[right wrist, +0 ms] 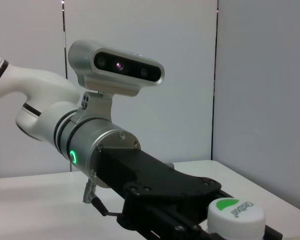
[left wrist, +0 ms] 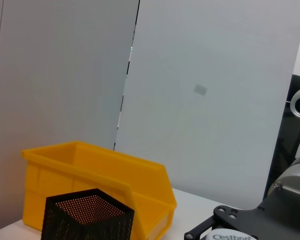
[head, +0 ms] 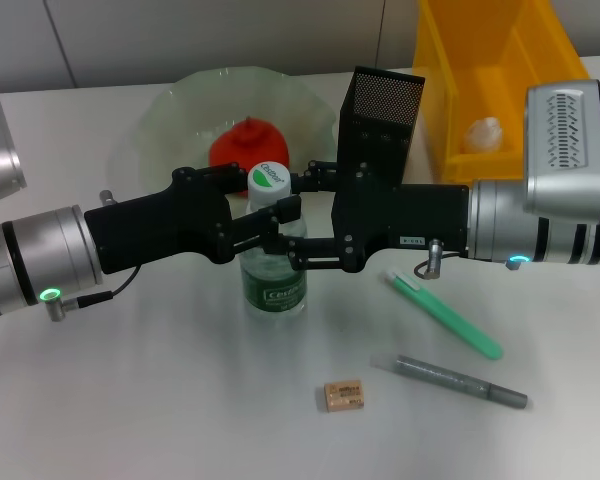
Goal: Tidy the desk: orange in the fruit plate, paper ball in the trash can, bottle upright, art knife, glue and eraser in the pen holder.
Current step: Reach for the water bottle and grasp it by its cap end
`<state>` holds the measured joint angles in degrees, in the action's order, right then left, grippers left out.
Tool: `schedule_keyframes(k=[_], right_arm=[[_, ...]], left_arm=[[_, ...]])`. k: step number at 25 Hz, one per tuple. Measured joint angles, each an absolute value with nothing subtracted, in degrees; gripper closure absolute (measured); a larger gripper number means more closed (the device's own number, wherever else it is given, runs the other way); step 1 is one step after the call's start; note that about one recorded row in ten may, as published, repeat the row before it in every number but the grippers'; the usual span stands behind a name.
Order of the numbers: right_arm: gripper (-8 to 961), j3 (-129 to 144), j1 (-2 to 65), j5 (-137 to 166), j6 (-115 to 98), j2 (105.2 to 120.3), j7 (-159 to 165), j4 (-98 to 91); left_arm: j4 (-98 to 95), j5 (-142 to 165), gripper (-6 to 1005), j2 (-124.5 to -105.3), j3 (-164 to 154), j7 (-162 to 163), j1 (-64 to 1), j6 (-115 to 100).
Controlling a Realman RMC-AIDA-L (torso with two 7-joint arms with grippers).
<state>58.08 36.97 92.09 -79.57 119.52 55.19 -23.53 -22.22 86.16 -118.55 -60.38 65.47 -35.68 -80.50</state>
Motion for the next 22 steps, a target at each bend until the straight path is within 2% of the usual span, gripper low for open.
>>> schedule_keyframes(k=[10,22], right_arm=[[215,58.09,36.87,92.09,-79.53,119.53,55.2,-23.55],[214,58.46,35.49,92.44,-80.53,119.48,56.53,-25.04]], left_arm=[[-22.33,86.09,499,-118.55,-60.73,65.47,-35.61,-80.49],[-22.33,86.21,498,-118.57,-60.91,65.48,-35.76,-80.24]])
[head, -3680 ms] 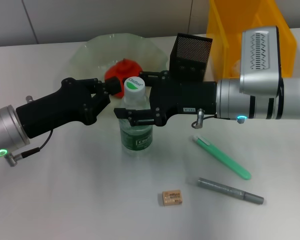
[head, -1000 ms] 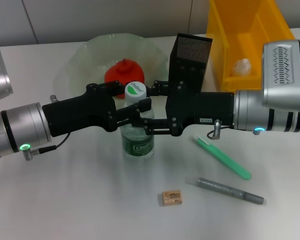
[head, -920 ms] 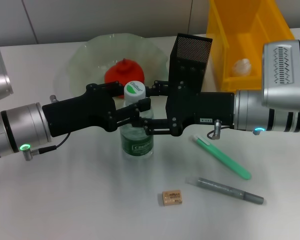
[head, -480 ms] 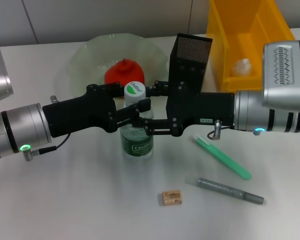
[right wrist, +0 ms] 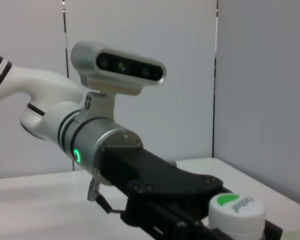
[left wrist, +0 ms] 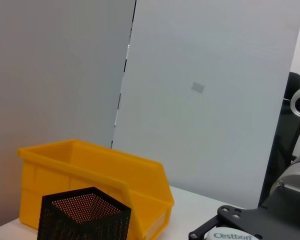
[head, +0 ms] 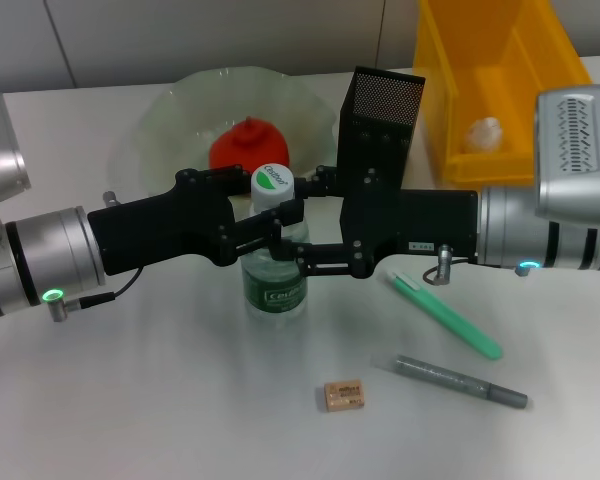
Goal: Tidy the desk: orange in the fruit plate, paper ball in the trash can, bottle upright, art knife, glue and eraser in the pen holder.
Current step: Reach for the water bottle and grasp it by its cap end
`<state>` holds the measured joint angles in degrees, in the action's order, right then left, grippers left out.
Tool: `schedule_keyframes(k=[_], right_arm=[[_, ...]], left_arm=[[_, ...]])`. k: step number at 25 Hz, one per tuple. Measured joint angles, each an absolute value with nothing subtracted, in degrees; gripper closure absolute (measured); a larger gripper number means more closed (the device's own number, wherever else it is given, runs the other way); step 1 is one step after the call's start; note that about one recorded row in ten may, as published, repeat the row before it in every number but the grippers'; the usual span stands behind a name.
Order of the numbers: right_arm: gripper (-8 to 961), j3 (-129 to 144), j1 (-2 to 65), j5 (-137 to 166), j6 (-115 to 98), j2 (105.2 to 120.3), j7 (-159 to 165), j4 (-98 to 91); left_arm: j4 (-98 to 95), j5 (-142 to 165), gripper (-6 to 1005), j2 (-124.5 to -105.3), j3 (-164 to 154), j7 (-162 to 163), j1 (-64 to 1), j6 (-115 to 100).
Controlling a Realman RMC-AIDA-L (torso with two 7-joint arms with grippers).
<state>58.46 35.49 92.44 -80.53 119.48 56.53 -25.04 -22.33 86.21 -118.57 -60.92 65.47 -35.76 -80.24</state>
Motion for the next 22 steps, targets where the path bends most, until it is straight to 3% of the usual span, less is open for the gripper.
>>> schedule_keyframes(k=[15,22], right_arm=[[214,62.98,28.56,92.65,-81.57,119.19,63.18,-35.72],[214,61.78,20.43,95.57,-84.63,119.08,71.87,-47.46]], left_arm=[[-22.33,86.21,500,-118.56,-60.91,65.48,-35.76,-79.88],[-24.51,86.44,518,-118.37,-60.93,65.51,-34.37,-81.27]])
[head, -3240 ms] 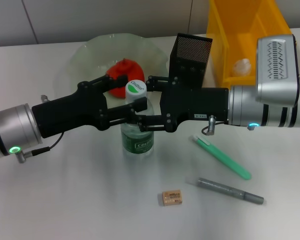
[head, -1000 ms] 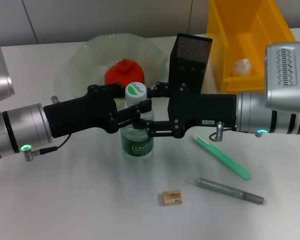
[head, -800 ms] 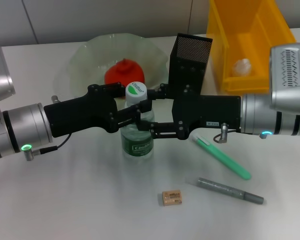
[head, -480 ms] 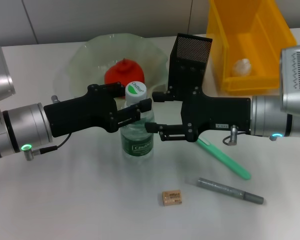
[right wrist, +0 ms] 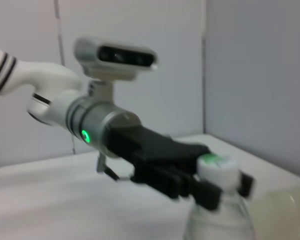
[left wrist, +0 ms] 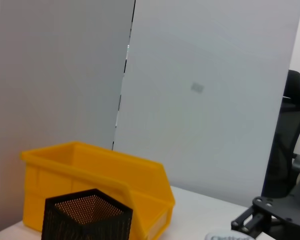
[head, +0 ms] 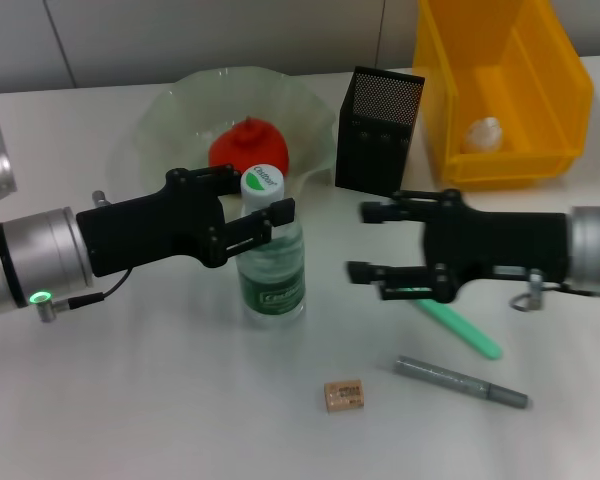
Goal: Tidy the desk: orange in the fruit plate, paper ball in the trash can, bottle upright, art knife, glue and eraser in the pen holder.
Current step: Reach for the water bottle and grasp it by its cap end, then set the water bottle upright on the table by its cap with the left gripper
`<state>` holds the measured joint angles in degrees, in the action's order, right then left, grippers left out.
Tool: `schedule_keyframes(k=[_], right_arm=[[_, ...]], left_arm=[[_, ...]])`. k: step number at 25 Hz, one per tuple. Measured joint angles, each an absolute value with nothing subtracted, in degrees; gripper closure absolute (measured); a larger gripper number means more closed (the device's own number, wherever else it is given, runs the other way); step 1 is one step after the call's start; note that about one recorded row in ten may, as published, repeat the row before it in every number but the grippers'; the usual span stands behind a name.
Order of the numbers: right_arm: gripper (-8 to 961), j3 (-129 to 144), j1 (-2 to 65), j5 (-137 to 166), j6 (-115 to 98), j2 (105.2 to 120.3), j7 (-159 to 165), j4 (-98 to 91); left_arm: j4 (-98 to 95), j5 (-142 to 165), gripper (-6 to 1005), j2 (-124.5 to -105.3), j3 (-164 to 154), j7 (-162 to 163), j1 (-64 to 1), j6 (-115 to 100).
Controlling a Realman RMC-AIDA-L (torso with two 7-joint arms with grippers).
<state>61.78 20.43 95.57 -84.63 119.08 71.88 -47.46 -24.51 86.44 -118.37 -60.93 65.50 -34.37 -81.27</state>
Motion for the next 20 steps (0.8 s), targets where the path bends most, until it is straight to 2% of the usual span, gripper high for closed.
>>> schedule_keyframes(k=[6,20], right_arm=[[215,54.83,15.41,99.25,-87.39,119.03,76.38,-52.9],[215,36.37,14.32,114.42,-95.37,118.07,81.96,-54.03]], left_arm=[[-28.11,86.46,540,-118.38,-60.98,67.16,-32.93,-82.38],[-36.0,86.38,546,-118.1,-63.28,72.0,-30.52,-83.54]])
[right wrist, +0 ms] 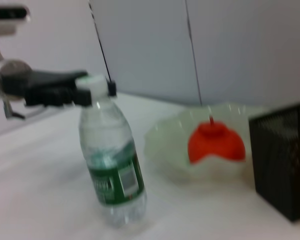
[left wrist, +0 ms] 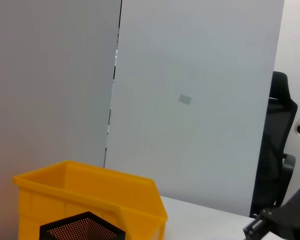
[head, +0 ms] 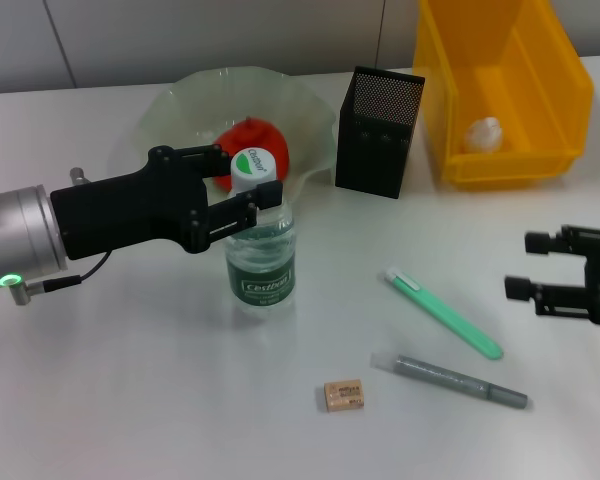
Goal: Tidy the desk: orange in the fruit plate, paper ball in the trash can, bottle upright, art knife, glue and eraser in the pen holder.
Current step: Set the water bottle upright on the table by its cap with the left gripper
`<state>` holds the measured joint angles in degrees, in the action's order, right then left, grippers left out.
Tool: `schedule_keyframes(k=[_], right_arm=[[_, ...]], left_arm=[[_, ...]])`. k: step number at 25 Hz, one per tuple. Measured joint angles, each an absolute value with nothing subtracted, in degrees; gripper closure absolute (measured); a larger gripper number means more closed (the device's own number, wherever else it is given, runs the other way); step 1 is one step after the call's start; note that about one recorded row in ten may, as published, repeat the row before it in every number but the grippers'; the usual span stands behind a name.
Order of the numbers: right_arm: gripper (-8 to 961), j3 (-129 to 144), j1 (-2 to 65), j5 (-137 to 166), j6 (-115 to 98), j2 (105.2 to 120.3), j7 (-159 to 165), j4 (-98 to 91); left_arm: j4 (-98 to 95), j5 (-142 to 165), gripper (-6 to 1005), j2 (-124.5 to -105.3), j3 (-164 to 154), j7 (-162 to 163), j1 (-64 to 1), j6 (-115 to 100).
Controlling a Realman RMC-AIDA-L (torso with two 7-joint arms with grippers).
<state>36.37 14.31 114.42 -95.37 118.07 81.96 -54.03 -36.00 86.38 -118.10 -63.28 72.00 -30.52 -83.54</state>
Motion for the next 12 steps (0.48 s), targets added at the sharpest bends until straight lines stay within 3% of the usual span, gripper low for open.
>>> schedule_keyframes(k=[12], right_arm=[[214,30.95,14.05,124.99,-99.89,117.66,84.36,-57.65]], left_arm=[[-37.85,89.24,528,-118.3,-63.38,73.1,-30.06,-84.28]])
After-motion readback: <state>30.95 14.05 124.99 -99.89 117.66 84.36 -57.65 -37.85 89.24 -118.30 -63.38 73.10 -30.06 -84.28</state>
